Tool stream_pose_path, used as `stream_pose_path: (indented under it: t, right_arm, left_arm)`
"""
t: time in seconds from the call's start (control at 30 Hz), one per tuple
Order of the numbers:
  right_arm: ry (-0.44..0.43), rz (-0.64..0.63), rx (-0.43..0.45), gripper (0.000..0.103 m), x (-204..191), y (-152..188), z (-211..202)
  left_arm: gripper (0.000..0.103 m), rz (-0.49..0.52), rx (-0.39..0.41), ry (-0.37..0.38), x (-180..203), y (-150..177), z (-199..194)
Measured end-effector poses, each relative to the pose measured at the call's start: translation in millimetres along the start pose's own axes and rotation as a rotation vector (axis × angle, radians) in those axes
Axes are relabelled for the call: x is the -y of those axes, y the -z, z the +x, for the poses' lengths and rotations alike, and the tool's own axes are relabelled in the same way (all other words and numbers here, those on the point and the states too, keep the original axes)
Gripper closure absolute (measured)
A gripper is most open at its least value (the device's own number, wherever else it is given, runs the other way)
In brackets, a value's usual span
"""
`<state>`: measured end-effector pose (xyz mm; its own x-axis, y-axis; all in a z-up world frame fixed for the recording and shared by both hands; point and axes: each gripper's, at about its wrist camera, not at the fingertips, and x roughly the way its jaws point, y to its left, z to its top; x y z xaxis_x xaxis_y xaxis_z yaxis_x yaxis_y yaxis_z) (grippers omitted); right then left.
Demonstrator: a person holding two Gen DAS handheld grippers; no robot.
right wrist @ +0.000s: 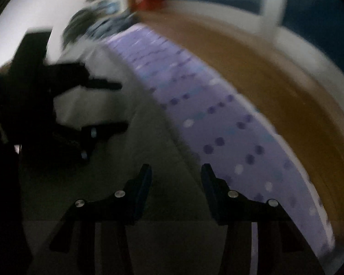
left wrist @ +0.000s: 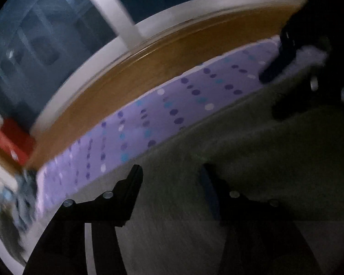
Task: Fold clothes
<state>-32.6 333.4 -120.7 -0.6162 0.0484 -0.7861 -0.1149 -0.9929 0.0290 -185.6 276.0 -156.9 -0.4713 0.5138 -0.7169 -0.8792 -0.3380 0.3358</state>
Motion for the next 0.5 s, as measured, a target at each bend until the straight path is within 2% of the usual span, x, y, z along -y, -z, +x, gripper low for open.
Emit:
stream_pose_path:
  t: [0.1, 0.17, 0.27, 0.37, 0.43, 0.5]
  right_arm:
    - [-0.088, -0.118, -0.047, 0.098, 7.2, -13.3, 25.3]
    - [-0.144, -0.174, -0.066, 0.101, 13.3, -21.0, 37.6]
    - [-0.193, -0.065, 0.013, 0.101, 32.7, -21.3, 19.3]
    - [-0.146, -0.049, -0.012, 0.101, 33.2, -16.6, 42.0]
    - [-0.141, -0.01, -0.035, 0.101, 37.1, -10.9, 55.6]
    - [-0.139, 0.032, -0.022, 0.101, 44.7, -11.7, 55.2]
  left_arm:
    - [0.04, -0.148, -0.033, 0.056, -19.7, 2.5, 4.1]
    - [0.037, -0.206, -0.046, 0.078, -27.0, 1.8, 7.9]
    - [0.037, -0.246, -0.054, 0.101, -29.0, 0.5, 12.0]
    - [0.037, -0.235, -0.047, 0.095, -28.5, -0.9, 11.6]
    - [0.037, -0.253, -0.044, 0.106, -35.1, -1.7, 10.9]
    - [0.038, -0.277, -0.037, 0.105, -42.2, -2.1, 7.4]
